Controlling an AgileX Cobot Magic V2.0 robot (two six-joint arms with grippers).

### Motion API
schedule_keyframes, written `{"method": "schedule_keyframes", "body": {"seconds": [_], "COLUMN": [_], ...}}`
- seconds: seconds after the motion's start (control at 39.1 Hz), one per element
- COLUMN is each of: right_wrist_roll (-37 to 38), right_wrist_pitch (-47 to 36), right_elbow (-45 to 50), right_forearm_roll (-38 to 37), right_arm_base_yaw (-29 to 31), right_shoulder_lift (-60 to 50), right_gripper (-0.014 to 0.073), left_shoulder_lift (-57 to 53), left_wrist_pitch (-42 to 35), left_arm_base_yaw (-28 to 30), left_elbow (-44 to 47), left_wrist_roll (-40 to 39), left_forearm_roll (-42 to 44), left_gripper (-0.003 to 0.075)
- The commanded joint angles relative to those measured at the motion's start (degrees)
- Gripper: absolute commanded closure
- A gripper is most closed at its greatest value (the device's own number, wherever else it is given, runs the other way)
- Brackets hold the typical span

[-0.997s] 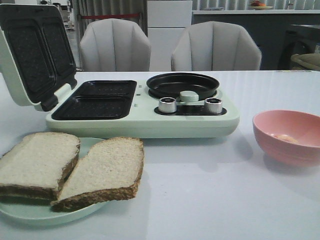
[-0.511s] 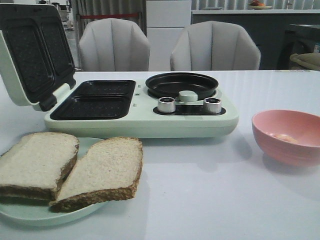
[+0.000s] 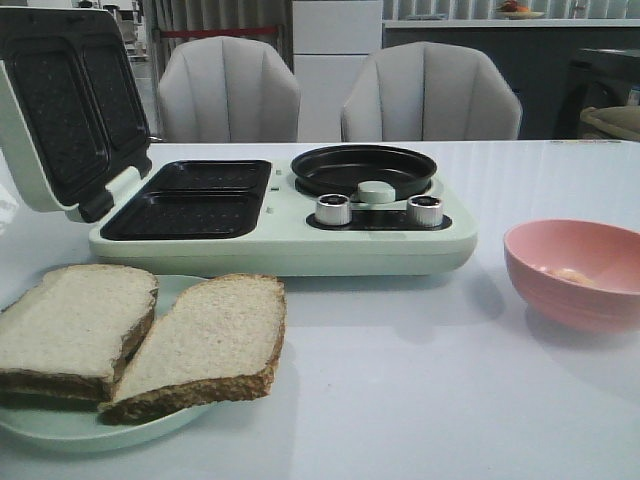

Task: Make breakfast with bread and shrimp
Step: 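Lower the left gripper to the bread slice nearest the sandwich maker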

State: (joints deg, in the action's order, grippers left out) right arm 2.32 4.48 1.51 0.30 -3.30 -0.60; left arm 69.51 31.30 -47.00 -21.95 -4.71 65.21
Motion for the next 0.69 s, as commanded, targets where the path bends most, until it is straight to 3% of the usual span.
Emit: {"method": "schedule_keyframes", "body": {"seconds": [0.0,0.43,0.66], "right_wrist_roll": [-0.38,-0.38,-0.38], "right_wrist_pitch": [-5.29,-5.29,-5.29], "right_elbow": [-0.94,-0.94,-0.94], "right_forearm_roll": [-0.30,-0.30,-0.30], "right_arm_base_yaw": [0.31,0.31,0.31], "right_shoulder_lift": [-1.24,-1.24,-1.24], "right_gripper": [0.0453,0.0453,0.0453], "left_shoulder_lift": [1.68,8.72,10.88], "left_wrist_pitch": [-1.38,-5.64,-6.77], "left_arm_base_yaw": [1.66,6.48,8.47], "left_elbow": [-1.57,-1.77,-1.77], "left_wrist_roll": [-0.26,-8.69,-8.69], "left_forearm_roll": [4.14,15.50,18.14], "left_gripper": [0.0155,0.0159,0.0267]}}
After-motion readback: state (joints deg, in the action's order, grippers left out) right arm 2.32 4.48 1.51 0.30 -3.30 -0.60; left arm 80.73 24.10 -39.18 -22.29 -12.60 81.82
